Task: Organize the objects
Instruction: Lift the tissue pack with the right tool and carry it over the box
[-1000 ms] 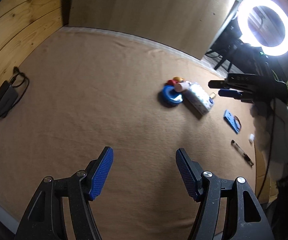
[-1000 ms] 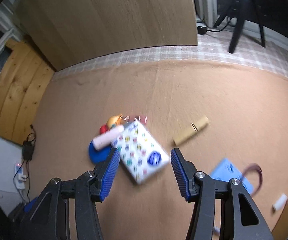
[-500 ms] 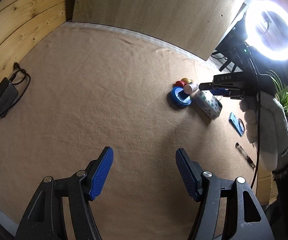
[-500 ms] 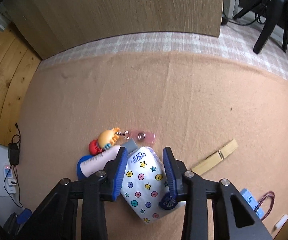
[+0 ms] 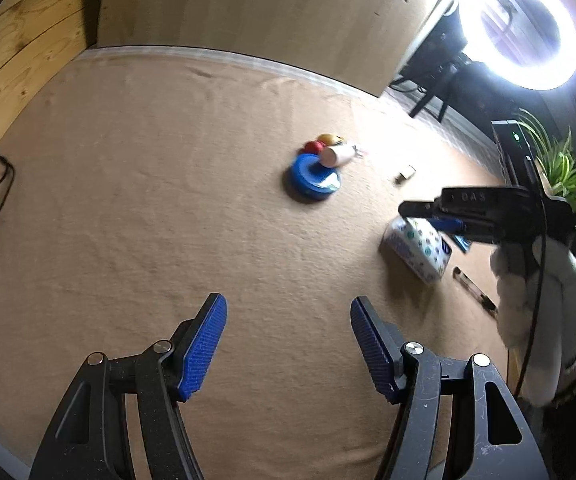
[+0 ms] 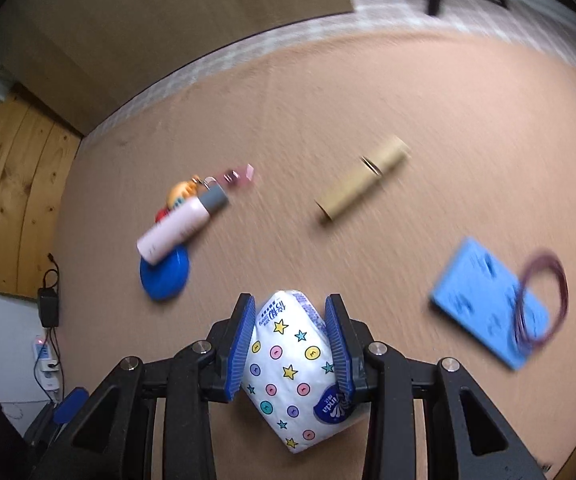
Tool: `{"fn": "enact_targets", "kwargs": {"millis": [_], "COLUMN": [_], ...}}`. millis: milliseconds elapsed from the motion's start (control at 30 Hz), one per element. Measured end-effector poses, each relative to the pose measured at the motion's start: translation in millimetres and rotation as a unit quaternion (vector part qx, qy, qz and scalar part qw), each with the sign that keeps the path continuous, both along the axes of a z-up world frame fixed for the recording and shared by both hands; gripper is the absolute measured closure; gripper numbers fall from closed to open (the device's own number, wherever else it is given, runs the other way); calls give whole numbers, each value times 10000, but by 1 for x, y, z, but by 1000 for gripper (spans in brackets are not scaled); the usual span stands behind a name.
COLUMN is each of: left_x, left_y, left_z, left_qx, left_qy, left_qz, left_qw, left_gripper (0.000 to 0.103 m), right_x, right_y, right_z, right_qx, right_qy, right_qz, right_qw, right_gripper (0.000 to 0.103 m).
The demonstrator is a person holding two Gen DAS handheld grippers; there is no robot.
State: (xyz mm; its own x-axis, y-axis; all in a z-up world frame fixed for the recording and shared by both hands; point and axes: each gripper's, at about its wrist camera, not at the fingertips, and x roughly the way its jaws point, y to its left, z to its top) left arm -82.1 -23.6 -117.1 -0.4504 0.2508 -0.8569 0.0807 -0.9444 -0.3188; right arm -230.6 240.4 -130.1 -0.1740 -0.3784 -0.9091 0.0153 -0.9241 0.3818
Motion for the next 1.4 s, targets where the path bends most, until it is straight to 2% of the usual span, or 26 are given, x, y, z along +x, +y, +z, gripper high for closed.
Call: {"fn": "enact_targets", "kwargs": {"millis": [233,433,667,833,1000,1400], "left_x": [-5,-6,-1,6,13,12], "left_y": [26,45,61,75,97,135], "left_z": [-6,-12,-17,-16,-21,-34], "left_qx": [-30,-41,-7,61,249,480], "left_qy": [-49,-111,-169,-194,-288,-470], "left_qz": [-304,-536,-735,-956,-1235,-1603], "left_qw": [9995,9985,9972,9952,9916,9848], "left_gripper": [35,35,35,35,35,35], "right_x": [43,64,85,96,111,117], "right_y": [22,24,26,28,39,37], "right_z": [-9,-15,-21,-11,-3,-7], "right_qx": [-369,-609,-1200,-1106,-574,-600], "right_qy": [-103,-257,-577,-392,-59,-98], "right_qz": [-378,-564,-316,-36,387,732], "right_qw": [9986,9962,9906,9931,9976,9955], "right_gripper": [70,69,60,60,59,59]}}
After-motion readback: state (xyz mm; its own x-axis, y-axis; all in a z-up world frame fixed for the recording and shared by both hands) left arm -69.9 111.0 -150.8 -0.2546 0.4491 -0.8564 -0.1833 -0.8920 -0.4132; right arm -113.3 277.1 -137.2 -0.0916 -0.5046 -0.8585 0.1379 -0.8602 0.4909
